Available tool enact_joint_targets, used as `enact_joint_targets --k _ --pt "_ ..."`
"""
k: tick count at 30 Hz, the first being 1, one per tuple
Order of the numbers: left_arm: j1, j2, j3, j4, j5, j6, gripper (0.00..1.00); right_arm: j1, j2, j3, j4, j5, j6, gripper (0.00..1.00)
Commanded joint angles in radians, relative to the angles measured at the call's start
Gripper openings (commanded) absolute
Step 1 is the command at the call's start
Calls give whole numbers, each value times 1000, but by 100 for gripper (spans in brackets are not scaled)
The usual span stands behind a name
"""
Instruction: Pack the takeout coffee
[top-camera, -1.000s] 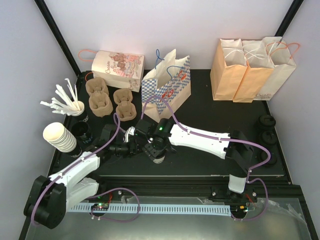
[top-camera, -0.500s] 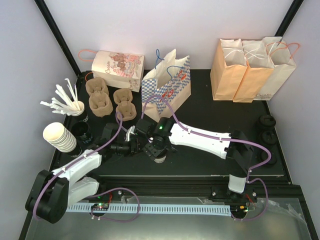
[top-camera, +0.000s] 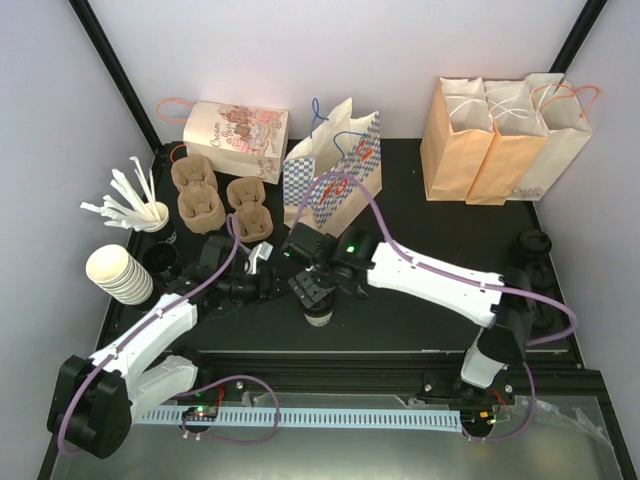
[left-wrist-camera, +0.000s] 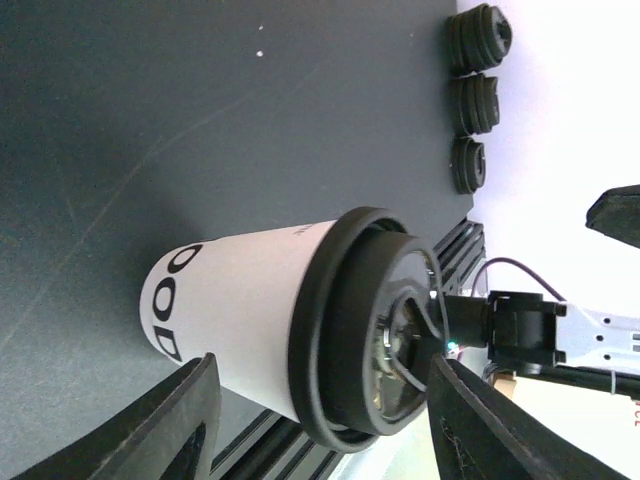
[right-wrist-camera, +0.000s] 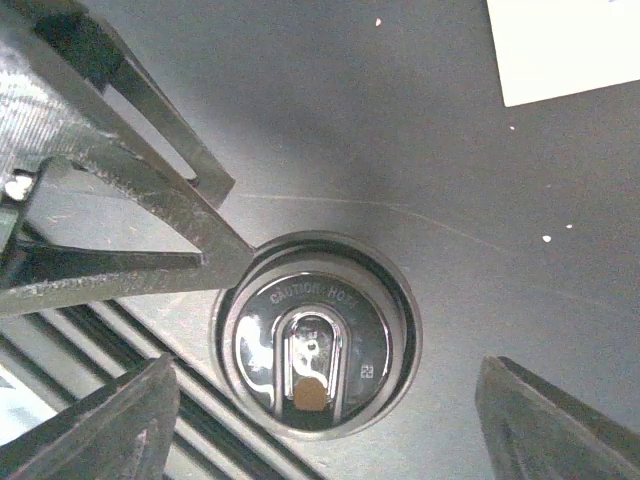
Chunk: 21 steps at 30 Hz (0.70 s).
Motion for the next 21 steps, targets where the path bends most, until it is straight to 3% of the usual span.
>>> enact_joint_targets --k 1,5,7,10,16,21 --pt "-7 -49 53 -79 -10 17 58 -55 -131 -101 134 -99 35 80" --pt "-46 -78 46 -34 47 -46 43 -116 -261 -279 312 -243 82 69" --pt "-68 -86 48 -35 46 -60 42 -156 -324 -378 446 -352 113 68" --pt "-96 -87 42 -24 40 -83 43 -221 -383 -493 559 -475 169 57" --pt "-106 -82 32 -33 3 -83 43 -238 -358 -546 592 -504 188 29" --pt "-107 -73 30 -16 3 -95 43 -251 -336 -568 608 -480 185 26"
